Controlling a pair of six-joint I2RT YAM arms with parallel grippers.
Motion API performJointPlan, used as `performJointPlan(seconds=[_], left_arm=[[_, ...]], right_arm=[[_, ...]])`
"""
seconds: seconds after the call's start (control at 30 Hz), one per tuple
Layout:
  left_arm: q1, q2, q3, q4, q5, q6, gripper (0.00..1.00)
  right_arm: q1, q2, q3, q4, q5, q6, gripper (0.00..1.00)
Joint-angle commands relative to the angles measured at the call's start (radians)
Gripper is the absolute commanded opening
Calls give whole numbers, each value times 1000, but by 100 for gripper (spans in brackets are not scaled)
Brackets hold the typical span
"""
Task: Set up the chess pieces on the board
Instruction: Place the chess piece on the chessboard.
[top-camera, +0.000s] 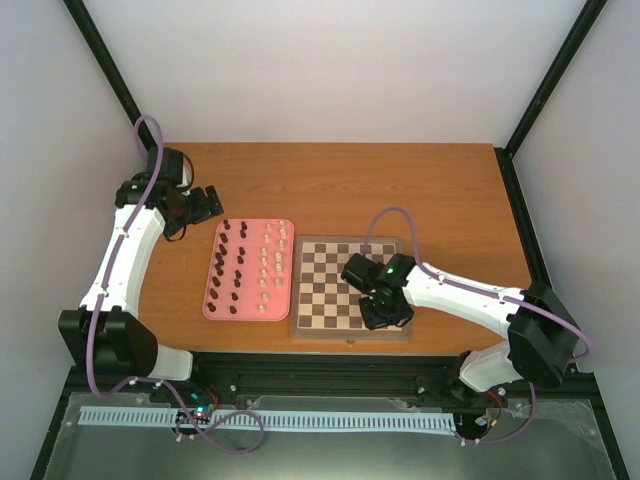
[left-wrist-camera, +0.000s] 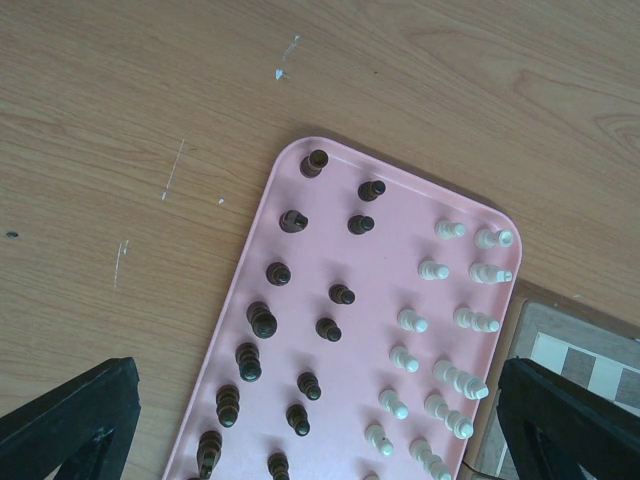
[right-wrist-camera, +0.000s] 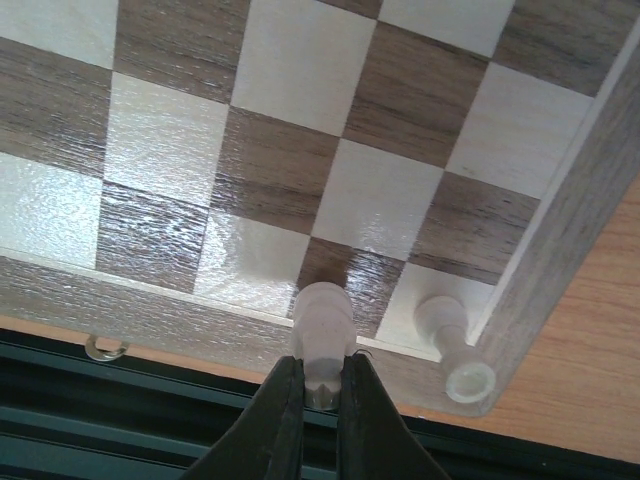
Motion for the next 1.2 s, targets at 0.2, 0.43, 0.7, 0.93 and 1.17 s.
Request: performJointPlan(seconds=[0.2, 0.43, 0.7, 0.93, 1.17], left_arm=[[-3, -2, 12, 3, 0, 12, 100], [-3, -3, 7, 6, 0, 12, 100], [-3, 1, 7, 8, 1, 12, 100], [-3, -2, 3, 7, -4, 14, 100], [-3, -1, 4, 8, -3, 13, 100]], right_arm=[[-27, -12, -32, 56, -26, 19, 3], [-31, -8, -28, 39, -22, 19, 3], [-31, -11, -38, 30, -21, 19, 3], [-31, -3, -56, 39, -26, 19, 4], [-31, 0, -52, 40, -23, 16, 18]])
